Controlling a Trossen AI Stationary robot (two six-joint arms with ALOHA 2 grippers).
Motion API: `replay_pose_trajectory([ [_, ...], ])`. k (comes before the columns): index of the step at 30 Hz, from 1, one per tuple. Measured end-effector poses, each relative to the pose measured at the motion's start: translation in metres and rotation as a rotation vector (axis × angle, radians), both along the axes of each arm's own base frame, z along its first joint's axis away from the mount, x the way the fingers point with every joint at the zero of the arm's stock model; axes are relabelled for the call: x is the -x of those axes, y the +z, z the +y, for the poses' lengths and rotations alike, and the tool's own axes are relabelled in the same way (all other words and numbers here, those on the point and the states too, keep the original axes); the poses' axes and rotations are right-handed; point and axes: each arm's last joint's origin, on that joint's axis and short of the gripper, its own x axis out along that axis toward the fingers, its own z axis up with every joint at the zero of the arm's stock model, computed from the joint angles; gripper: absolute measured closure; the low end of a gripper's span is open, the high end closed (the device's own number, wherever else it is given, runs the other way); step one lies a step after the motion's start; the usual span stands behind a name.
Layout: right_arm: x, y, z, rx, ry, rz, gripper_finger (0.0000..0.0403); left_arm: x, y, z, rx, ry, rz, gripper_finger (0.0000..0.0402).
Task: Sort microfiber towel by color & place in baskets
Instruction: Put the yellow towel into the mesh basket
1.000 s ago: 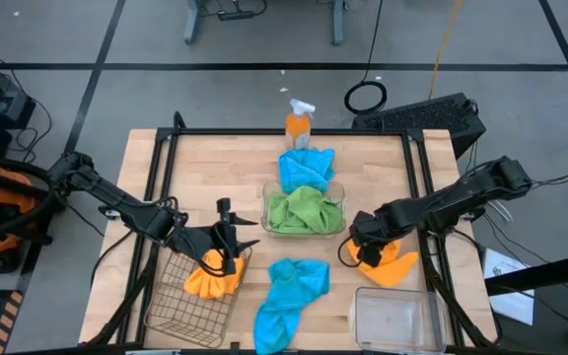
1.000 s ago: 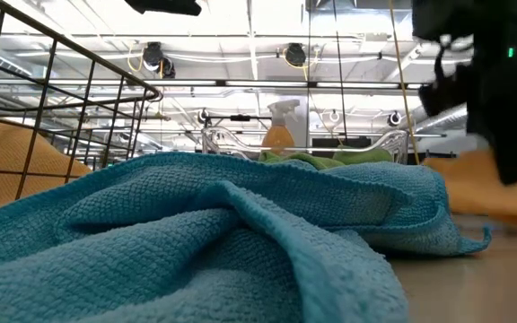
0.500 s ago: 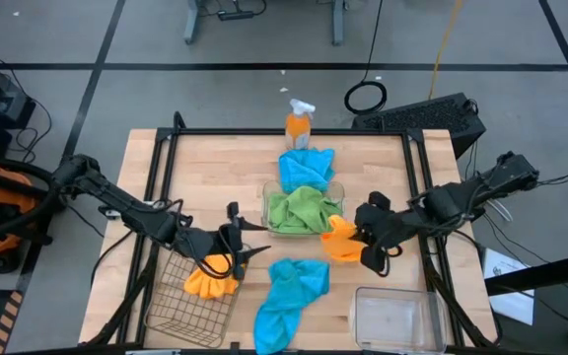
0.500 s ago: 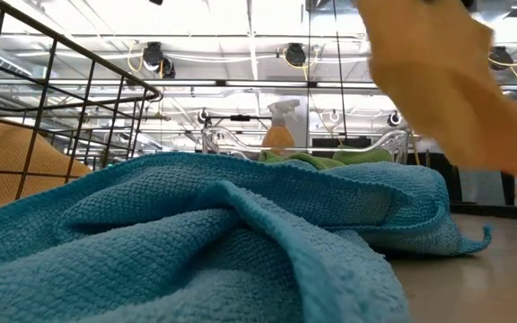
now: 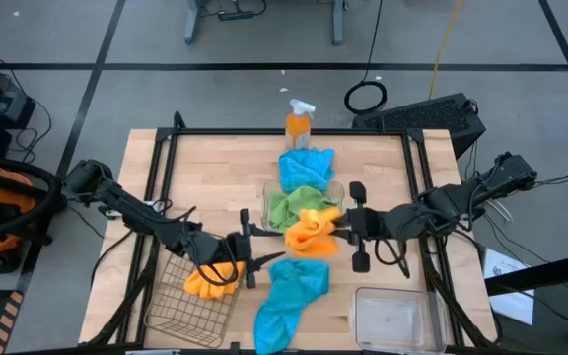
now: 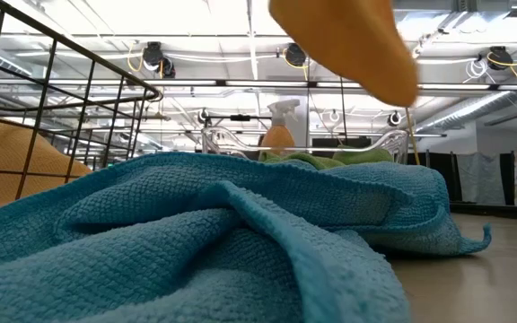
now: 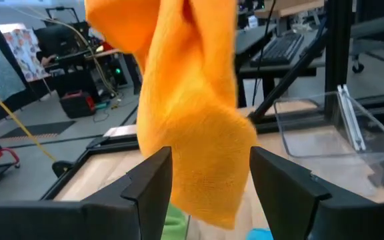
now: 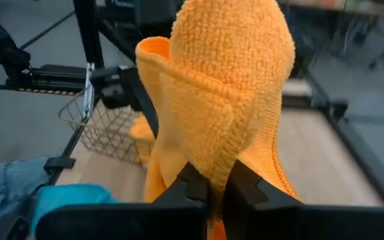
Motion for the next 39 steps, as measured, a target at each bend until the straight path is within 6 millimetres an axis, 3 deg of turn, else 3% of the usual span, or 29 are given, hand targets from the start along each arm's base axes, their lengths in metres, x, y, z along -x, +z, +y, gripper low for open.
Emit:
replay_pose_trajectory([
  [9,-0.011,0.018,-0.002,0.202,-0.07,-0.194,0.0395,0.0,0.005,0.0,-0.037,-0.003,-0.039,0.0195],
  [14,-0.021,0.018,-0.008,0.248,-0.094,-0.219,0.0395,0.0,0.003,-0.002,-0.053,-0.062,-0.021,0.0195],
  [22,-0.044,0.001,-0.014,0.234,-0.144,-0.175,0.0395,-0.01,-0.004,0.012,-0.066,-0.003,0.01,0.0195],
  [29,-0.064,-0.014,-0.008,0.22,-0.149,-0.167,0.0395,-0.016,-0.008,0.03,-0.059,0.113,0.036,0.0195],
  [39,-0.064,-0.026,-0.001,0.146,-0.148,-0.099,0.0395,-0.017,-0.013,0.036,-0.138,0.133,0.096,0.0195],
])
